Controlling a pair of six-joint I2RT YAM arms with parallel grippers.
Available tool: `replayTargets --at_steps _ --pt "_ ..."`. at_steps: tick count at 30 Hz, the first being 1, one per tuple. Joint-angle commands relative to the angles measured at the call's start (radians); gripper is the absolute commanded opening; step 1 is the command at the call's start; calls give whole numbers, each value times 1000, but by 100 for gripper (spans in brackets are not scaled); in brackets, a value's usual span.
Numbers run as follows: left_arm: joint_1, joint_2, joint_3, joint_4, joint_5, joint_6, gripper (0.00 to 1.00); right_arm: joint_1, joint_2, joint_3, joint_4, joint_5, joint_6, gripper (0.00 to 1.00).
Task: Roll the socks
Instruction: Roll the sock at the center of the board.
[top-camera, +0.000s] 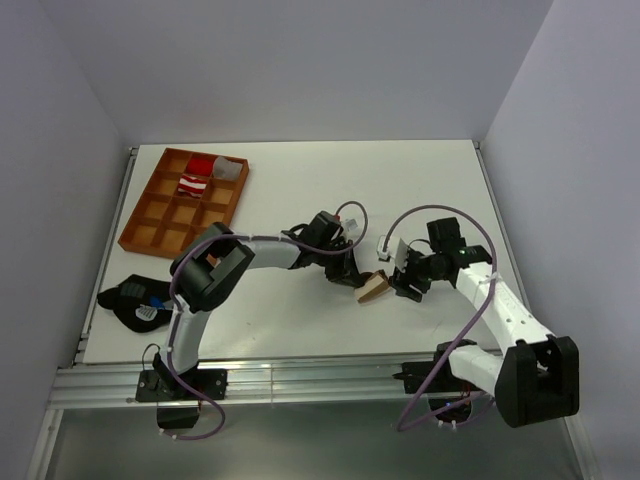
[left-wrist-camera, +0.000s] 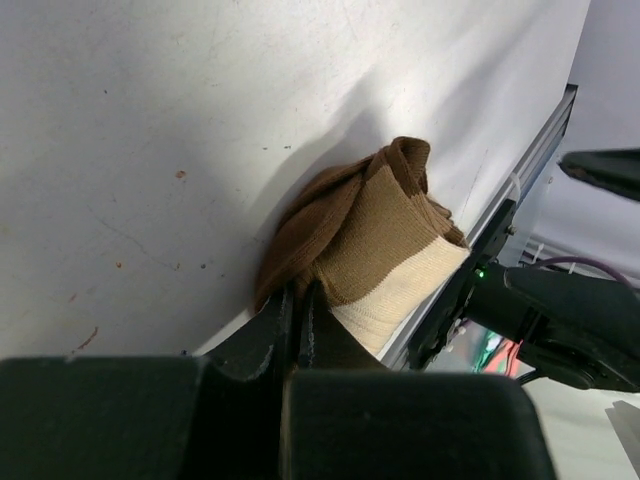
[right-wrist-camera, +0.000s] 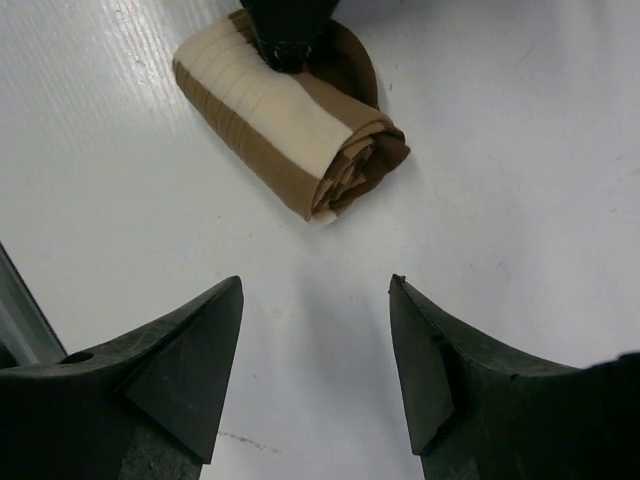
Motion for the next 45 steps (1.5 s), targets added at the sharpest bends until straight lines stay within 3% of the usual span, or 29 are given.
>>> replayTargets --at_steps 1,14,30,39,45 --pt "0 87 -15 -277 -68 114 0 46 -40 -16 57 -4 -110 68" --pt "9 134 49 -317 -31 133 0 261 -35 -71 150 110 -157 71" --pt "20 206 140 -365 22 160 0 377 -50 -156 279 200 -199 72" --pt "32 228 161 -375 61 175 0 422 62 -145 320 254 -207 71" --pt "54 245 170 -360 143 180 0 430 140 -127 319 297 -191 65"
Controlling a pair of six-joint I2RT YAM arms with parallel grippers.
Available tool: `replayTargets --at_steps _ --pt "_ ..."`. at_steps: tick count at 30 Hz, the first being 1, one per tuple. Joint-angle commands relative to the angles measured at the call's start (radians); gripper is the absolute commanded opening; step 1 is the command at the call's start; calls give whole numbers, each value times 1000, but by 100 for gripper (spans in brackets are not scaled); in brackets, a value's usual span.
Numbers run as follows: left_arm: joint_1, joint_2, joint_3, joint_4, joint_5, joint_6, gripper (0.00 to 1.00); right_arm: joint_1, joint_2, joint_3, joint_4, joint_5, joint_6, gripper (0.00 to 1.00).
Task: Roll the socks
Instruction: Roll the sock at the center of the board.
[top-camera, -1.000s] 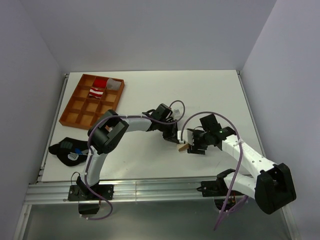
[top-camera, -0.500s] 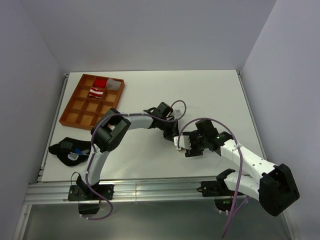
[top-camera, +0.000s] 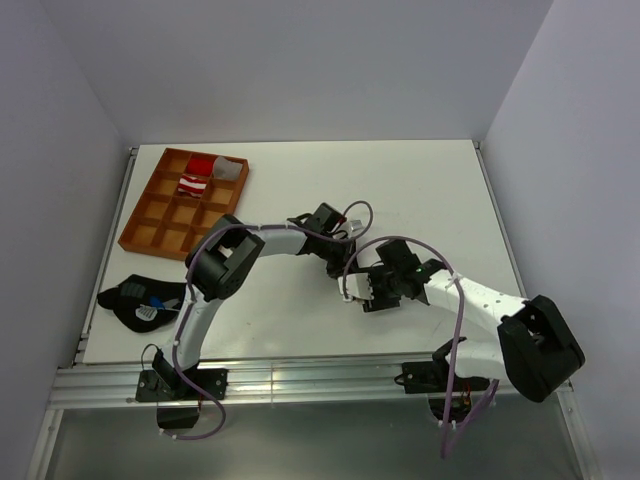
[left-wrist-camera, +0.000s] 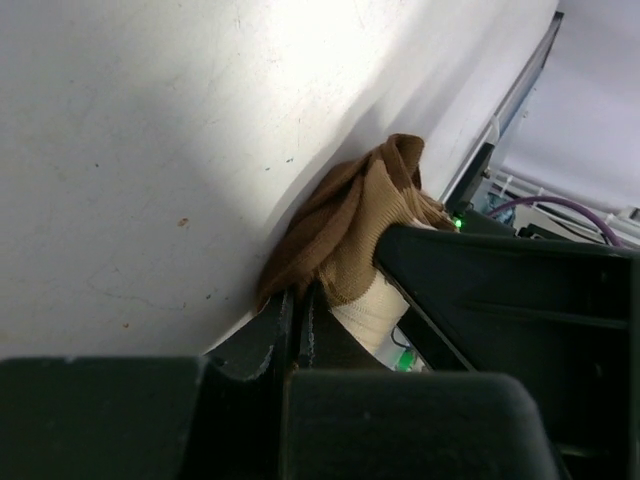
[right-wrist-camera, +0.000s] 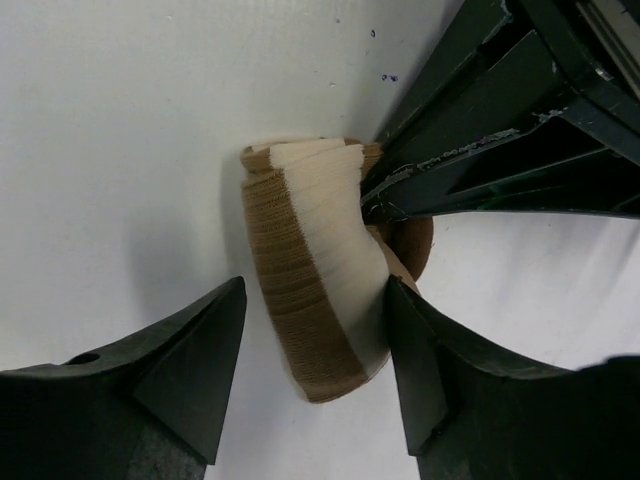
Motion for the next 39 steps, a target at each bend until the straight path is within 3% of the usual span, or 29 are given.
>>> replayTargets --at_steps 1,8,9,13,20,24,28,33,35,39 --pt "7 102 -33 -149 -77 99 0 7 41 16 -3 36 14 63" --pt "33 133 10 -161 -22 105 0 8 131 74 -41 53 110 46" --pt "42 131 16 -161 -20 102 0 8 144 86 -62 48 148 39" --pt "71 99 -24 -108 -39 34 2 7 220 155 -153 -5 242 26" --pt "131 -106 -229 109 -160 -201 30 0 288 187 -148 -14 406 20" --pt "171 -215 -347 170 -219 -263 38 -1 346 243 -178 -11 501 19" --pt "205 -342 -465 266 -276 -335 40 -1 392 279 -171 -11 574 18" --pt "188 -473 -714 503 -357 -578 42 0 423 296 -141 -8 632 17" --pt "145 -524 -806 649 -434 -710 44 0 431 303 -132 -10 644 14" --pt "47 -524 -828 747 -554 -841 50 0 449 323 -135 -21 683 13"
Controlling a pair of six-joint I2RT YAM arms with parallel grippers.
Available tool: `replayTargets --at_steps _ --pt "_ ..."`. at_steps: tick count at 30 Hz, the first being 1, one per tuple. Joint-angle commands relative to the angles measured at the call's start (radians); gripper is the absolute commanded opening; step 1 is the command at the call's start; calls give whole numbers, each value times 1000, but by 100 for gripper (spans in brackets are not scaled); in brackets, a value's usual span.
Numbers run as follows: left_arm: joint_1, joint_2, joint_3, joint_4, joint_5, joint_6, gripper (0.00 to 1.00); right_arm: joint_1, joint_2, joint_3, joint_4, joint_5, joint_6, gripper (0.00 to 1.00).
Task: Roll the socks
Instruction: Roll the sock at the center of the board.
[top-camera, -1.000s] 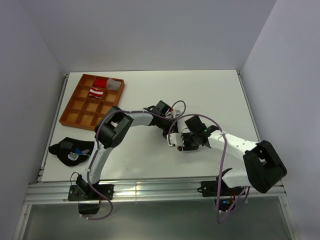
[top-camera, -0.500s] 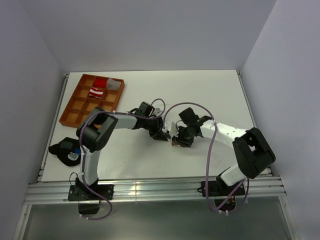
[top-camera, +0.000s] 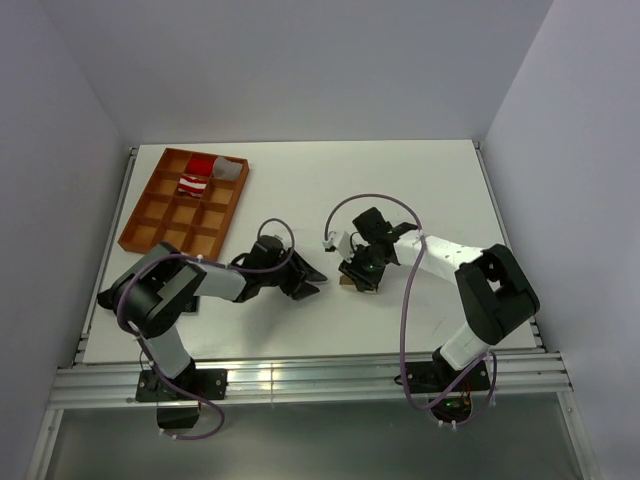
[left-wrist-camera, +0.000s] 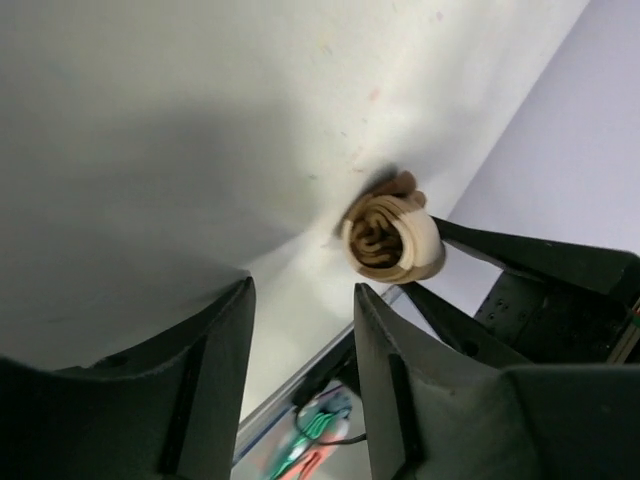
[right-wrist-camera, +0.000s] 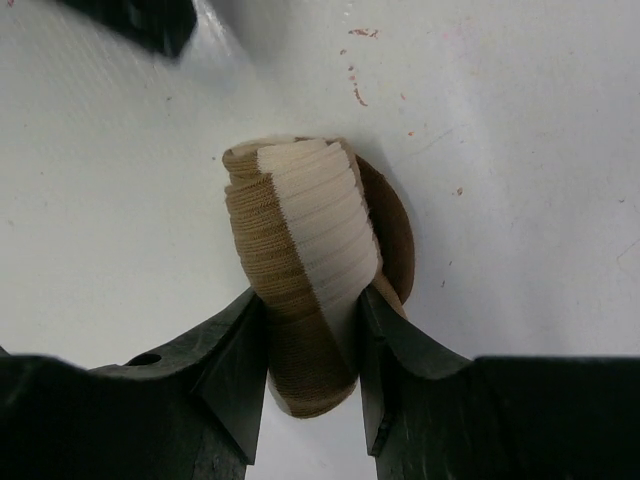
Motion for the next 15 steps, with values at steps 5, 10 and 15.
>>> replayTargets --at_steps 5,10,15 --pt "-180 55 13 251 -280 -322 55 3 84 -4 -15 -27 67 13" --pt "-249 75 8 252 -371 -419 56 1 66 -23 8 -37 80 11" --pt "-302 110 10 299 -455 -485 57 0 42 -38 13 -58 86 9"
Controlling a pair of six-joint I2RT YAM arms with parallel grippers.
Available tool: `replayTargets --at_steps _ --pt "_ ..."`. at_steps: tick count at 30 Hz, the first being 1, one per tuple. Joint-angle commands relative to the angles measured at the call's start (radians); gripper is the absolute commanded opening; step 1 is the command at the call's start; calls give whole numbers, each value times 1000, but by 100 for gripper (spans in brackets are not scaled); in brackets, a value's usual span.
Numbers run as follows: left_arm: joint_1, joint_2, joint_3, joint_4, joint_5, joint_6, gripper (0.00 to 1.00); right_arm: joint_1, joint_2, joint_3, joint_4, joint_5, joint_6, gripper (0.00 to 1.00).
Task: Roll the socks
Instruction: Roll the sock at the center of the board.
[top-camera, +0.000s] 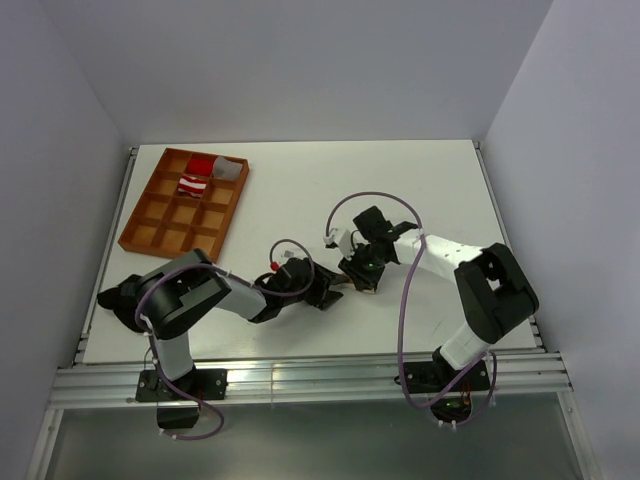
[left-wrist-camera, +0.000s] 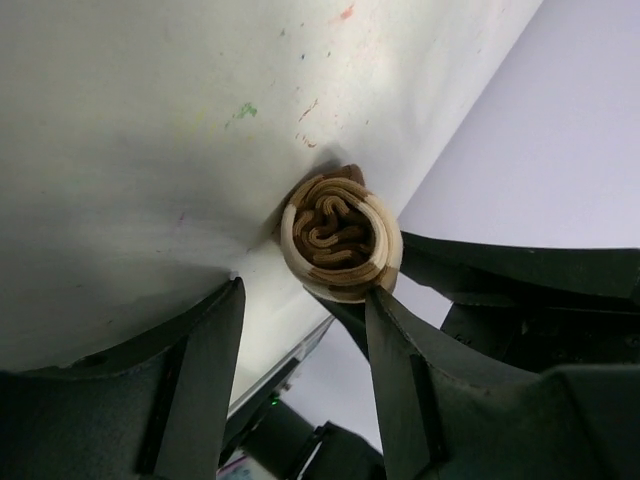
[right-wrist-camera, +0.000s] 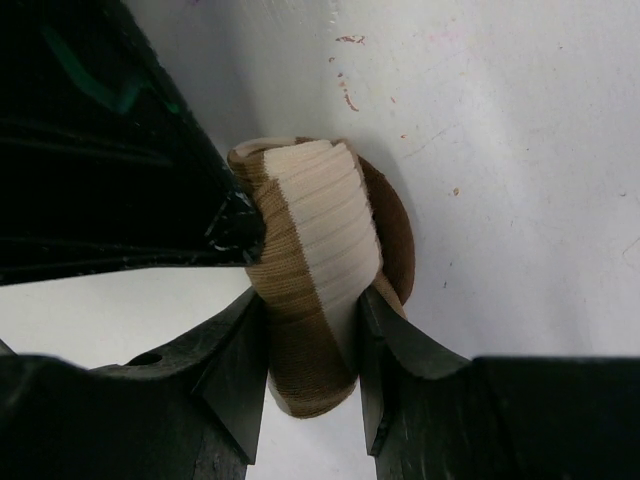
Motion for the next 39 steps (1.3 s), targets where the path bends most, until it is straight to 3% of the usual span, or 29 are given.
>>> replayTargets --at_steps 1,8,19,39 --pt "-33 53 20 73 -95 -89 57 6 24 -57 10 -47 22 9" --pt "-104 126 49 95 -180 -172 57 1 7 -66 10 -65 24 8" --pt "-133 152 93 13 -269 -172 56 1 -4 -54 -39 -126 -15 8" --pt "-154 233 214 -197 -275 -129 54 3 -34 -6 -174 -320 -134 6"
